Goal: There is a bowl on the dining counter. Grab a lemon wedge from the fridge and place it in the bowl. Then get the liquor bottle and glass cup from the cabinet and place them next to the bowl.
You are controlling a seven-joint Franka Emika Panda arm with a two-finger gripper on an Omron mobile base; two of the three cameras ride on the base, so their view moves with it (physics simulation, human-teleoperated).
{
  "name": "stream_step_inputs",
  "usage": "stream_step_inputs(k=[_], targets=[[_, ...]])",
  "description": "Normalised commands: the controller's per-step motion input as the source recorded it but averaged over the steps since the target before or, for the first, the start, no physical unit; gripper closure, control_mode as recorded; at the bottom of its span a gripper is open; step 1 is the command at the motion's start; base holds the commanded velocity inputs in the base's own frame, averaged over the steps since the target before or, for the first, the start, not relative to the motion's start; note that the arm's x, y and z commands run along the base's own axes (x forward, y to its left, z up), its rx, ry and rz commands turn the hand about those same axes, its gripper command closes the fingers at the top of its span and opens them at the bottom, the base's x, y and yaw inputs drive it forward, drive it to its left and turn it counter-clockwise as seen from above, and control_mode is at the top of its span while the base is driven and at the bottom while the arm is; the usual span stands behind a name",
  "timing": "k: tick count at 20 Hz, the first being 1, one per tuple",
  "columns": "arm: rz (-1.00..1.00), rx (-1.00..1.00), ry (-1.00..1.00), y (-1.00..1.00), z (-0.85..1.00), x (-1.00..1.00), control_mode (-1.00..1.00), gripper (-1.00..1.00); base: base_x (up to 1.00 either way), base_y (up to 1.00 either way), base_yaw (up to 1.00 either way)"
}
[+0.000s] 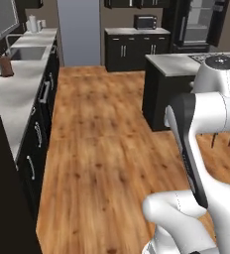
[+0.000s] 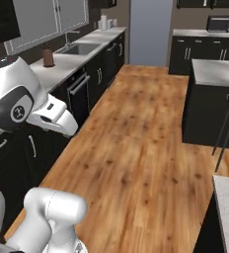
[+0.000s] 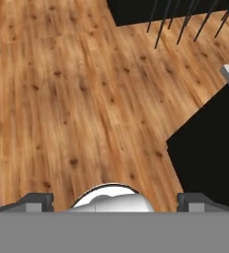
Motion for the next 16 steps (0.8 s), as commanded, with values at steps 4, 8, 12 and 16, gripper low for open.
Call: stream_step_inputs(k=[4, 8, 12, 16], targets=[[0.0, 0.0, 0.0, 0.0, 0.0, 0.0, 1.0, -1.0, 1.0, 0.0, 0.0], [0.0, 0.0, 0.0, 0.0, 0.0, 0.0, 1.0, -1.0, 1.0, 0.0, 0.0], [0.0, 0.0, 0.0, 0.0, 0.0, 0.0, 1.0, -1.0, 1.0, 0.0, 0.0], [0.0, 0.0, 0.0, 0.0, 0.0, 0.0, 1.0, -1.0, 1.0, 0.0, 0.0]])
